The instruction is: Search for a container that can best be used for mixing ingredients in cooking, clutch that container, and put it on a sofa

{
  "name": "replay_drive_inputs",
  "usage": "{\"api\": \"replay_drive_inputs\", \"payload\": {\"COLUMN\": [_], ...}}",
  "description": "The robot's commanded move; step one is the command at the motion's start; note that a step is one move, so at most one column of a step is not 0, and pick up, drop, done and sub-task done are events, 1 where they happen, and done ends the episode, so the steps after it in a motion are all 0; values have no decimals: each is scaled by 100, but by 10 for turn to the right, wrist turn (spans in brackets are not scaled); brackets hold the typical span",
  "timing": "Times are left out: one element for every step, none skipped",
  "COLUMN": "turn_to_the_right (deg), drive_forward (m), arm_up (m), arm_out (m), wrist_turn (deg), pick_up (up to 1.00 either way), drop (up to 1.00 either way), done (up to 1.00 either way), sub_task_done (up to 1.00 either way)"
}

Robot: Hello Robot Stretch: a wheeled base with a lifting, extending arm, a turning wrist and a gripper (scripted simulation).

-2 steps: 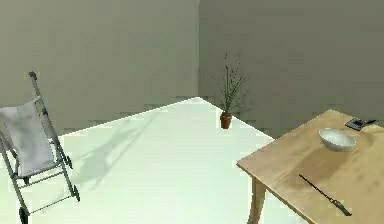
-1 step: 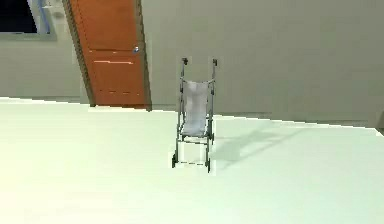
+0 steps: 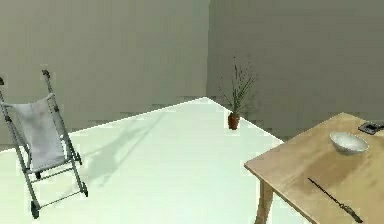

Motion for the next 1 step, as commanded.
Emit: {"api": "replay_drive_inputs", "payload": {"turn_to_the_right": [0], "drive_forward": [75], "arm_up": [0], "arm_out": [0], "wrist_turn": [0], "pick_up": [0], "drop": [0], "done": [0], "sub_task_done": [0]}}
